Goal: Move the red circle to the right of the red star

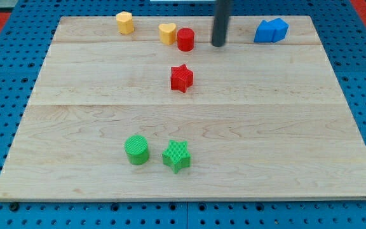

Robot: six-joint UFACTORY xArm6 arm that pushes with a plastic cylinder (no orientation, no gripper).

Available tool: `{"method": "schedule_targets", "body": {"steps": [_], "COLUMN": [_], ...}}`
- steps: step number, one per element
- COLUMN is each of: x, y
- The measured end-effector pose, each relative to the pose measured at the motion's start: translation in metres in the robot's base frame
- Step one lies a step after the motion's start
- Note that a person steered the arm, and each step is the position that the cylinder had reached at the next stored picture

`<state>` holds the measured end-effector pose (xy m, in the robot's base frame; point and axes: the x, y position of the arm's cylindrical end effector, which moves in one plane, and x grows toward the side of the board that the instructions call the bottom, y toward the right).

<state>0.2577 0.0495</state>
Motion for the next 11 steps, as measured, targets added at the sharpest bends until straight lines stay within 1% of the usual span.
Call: {"method": "schedule_targets", "body": {"steps": [1,2,3,4,5,6,7,8,9,10,11], "x": [-0.041,0.009,0.089,0.054,0.037,0.064,0.081,0.041,0.061,0.097,0.062], "y": [-0.026,-0.069,-0.061,-0.087,-0.051,-0.039,-0.039,-0.022,0.010,-0.015,-0.028]}}
